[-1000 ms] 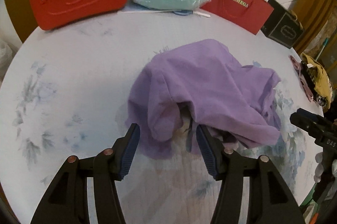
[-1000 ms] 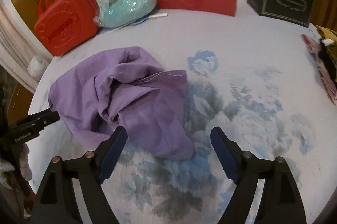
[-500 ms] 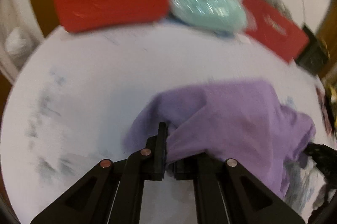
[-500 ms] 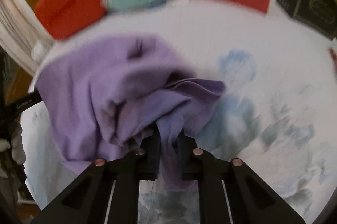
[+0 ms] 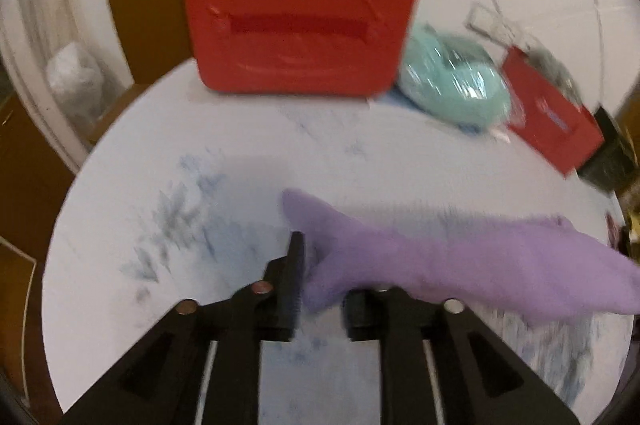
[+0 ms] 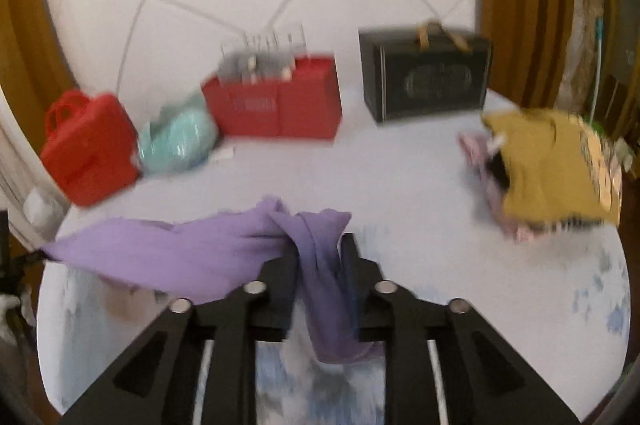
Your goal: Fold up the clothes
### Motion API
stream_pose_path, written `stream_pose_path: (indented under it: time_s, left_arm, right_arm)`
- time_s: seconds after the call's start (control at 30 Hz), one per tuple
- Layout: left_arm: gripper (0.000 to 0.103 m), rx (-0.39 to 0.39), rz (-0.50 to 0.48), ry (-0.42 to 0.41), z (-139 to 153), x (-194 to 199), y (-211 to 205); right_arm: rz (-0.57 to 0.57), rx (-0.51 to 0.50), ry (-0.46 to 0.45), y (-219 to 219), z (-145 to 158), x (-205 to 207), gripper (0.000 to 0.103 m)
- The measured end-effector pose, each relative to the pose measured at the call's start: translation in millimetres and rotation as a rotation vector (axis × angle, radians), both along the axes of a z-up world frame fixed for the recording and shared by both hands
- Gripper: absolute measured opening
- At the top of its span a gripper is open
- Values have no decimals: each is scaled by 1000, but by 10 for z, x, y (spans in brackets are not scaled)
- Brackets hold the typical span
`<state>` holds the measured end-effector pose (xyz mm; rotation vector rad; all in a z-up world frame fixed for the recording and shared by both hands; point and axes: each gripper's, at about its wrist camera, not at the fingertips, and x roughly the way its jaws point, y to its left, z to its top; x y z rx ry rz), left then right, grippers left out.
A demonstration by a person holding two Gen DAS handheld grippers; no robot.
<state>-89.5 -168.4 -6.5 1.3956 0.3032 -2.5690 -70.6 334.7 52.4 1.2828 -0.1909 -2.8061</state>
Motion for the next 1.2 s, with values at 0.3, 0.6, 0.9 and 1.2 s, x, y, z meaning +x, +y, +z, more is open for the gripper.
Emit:
stream_pose_path:
  time_s: [0.3,0.6,0.9,1.2]
  left_arm:
    - [52,9,-92,-82,-360,245,117]
    - [54,2,-121,-102,-547,351,105]
    - [57,-83,-139,-103,-784,102,176]
    - [3,-124,-185,-107,-835,-135,304]
  right_arm:
    - [-29,-31,-138,-8,-510,316,79]
    - [52,8,-214,-269,-880,372,87]
    - [146,67,-266,-580,-1225,148,94]
    - [255,219,-301,-958,-1567,-140,45]
